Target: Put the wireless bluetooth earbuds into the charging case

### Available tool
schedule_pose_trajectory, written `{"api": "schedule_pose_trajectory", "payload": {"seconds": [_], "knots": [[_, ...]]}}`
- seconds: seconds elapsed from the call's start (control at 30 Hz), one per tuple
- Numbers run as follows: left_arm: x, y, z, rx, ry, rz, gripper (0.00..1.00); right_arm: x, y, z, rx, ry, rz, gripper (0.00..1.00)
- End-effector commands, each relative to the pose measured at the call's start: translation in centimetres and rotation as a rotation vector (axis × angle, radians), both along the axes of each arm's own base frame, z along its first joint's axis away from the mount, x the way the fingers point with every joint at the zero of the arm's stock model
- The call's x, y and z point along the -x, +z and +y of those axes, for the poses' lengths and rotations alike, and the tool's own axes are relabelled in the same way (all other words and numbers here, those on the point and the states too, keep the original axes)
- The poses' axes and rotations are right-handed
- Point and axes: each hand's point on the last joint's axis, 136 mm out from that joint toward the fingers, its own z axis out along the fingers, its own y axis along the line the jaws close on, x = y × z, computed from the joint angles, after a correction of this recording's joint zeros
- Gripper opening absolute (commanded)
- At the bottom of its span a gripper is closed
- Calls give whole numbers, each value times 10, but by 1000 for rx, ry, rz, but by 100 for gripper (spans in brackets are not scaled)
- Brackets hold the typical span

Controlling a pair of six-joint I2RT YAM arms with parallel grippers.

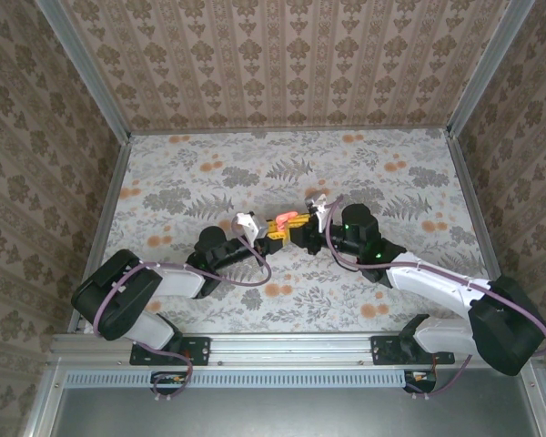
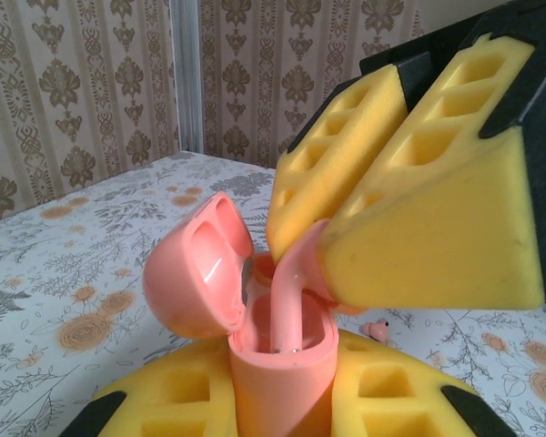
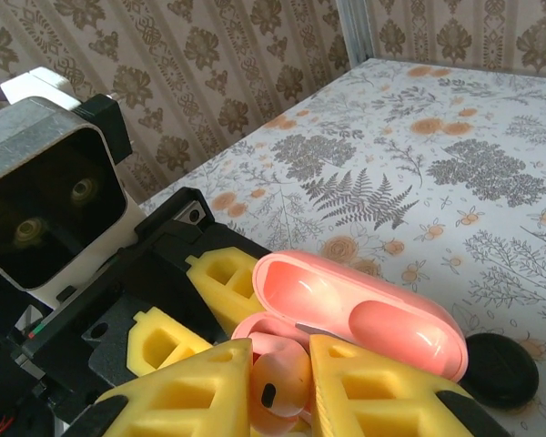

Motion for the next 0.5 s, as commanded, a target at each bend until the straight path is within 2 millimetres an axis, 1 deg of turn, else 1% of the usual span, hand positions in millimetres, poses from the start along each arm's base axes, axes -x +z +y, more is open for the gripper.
{"api": "schedule_pose_trajectory", "payload": {"seconds": [0.0,0.3,0.47], "knots": [[4,22,-3,29,-23,-78,16,5,14,6,6,41,-37,23],[8,22,-2,-7,-30,-101,16,8,7,0,138,47,-56,23],[12,23,-4,-24,-43,-115,16,10,4,1,196,75,-61,23]]}}
